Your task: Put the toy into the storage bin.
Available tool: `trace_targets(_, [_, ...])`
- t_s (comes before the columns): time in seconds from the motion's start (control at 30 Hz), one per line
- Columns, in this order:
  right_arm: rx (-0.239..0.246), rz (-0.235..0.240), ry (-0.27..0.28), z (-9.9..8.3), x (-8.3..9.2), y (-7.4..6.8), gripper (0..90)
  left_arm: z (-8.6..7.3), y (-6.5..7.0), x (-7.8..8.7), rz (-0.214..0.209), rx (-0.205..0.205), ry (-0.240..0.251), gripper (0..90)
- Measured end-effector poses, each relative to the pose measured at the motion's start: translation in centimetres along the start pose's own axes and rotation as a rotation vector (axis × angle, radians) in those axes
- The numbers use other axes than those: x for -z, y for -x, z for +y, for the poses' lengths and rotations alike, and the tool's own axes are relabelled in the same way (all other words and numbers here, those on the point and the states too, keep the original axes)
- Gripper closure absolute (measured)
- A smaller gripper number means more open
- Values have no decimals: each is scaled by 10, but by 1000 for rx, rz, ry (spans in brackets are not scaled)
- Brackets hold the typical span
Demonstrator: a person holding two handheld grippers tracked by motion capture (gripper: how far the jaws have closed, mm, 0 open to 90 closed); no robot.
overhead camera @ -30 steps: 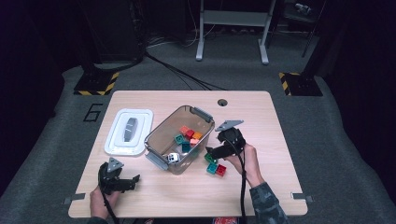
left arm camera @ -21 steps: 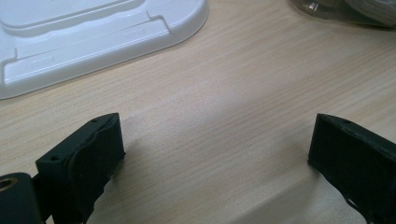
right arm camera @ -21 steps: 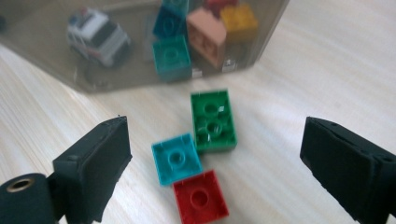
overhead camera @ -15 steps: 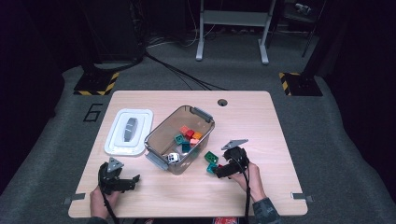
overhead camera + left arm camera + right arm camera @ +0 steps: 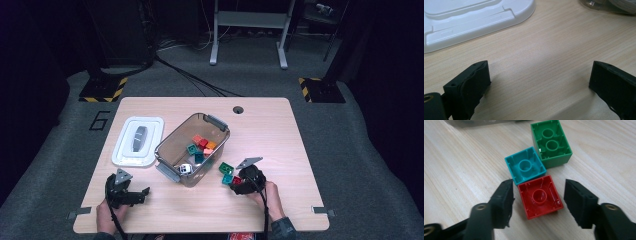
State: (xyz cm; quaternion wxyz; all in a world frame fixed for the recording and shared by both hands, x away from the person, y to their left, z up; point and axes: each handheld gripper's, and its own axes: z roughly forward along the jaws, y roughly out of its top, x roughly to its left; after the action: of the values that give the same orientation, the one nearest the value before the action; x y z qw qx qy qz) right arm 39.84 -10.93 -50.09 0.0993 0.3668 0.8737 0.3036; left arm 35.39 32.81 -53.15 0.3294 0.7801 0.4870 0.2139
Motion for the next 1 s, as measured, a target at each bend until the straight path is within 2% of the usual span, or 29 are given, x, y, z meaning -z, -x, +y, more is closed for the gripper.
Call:
trace_targets(0.1, [16, -9, -11, 0, 0, -1, 509, 0, 0, 0, -1, 0, 0, 33])
trace_targets(0.23, [18, -15, -10, 0, 1, -2, 538, 0, 0, 0, 0, 0, 0, 32])
trace_targets(0.3, [20, -20, -8, 0, 1, -2, 580, 0, 0, 0, 0, 0, 0, 33])
trace_targets(0.57, [14, -21, -4, 0, 2, 0, 585, 0, 0, 0, 0, 1, -1, 33])
trace_targets(0.6, [14, -33, -1, 0, 3, 0, 585, 0, 0, 0, 0, 0, 0, 33])
trace_targets(1.0, [5, -40, 27, 6, 14, 4, 585, 0, 0, 0, -1, 0, 0, 33])
